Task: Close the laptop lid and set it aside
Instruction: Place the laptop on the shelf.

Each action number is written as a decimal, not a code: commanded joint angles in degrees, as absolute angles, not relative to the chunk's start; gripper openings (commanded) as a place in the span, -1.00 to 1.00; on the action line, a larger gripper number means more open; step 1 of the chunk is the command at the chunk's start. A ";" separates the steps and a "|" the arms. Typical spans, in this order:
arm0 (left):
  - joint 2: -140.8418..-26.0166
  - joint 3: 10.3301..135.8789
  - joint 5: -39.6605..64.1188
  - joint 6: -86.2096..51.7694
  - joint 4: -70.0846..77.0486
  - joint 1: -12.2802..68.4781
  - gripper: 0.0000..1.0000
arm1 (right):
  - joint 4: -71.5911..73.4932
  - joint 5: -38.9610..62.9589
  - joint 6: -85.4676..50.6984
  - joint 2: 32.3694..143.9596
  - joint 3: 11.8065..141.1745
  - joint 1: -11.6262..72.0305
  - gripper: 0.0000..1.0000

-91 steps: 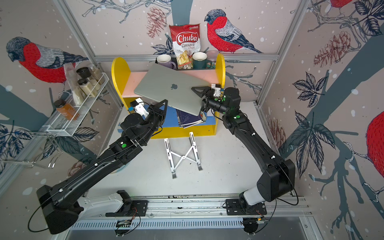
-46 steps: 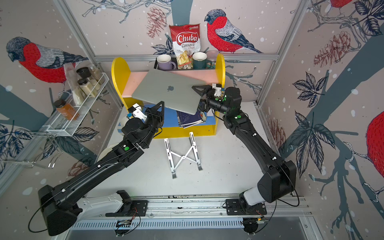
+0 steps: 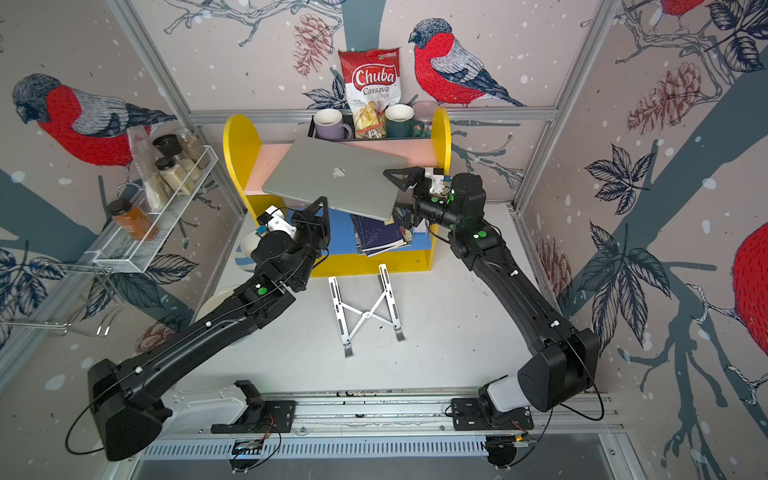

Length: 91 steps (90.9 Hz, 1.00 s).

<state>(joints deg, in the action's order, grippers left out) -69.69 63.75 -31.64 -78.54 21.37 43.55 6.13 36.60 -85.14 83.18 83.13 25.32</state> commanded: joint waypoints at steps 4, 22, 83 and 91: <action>-69.96 65.47 -32.83 -76.84 30.10 43.74 -1.00 | 4.09 32.89 -82.92 82.09 83.00 25.08 1.00; -71.24 65.74 -33.82 -77.32 32.11 43.76 -1.00 | 1.84 30.55 -82.15 79.70 80.91 24.02 1.00; -76.94 68.02 -41.15 -75.33 43.22 47.36 -1.00 | -5.83 27.28 -74.57 70.01 76.30 22.66 1.00; -77.82 68.90 -41.65 -74.13 44.98 47.79 -1.00 | -5.66 27.72 -74.52 69.99 75.80 22.72 1.00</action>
<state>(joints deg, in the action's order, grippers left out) -77.49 67.02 -40.77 -76.40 31.14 47.20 -6.09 27.53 -76.27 70.22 76.29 22.59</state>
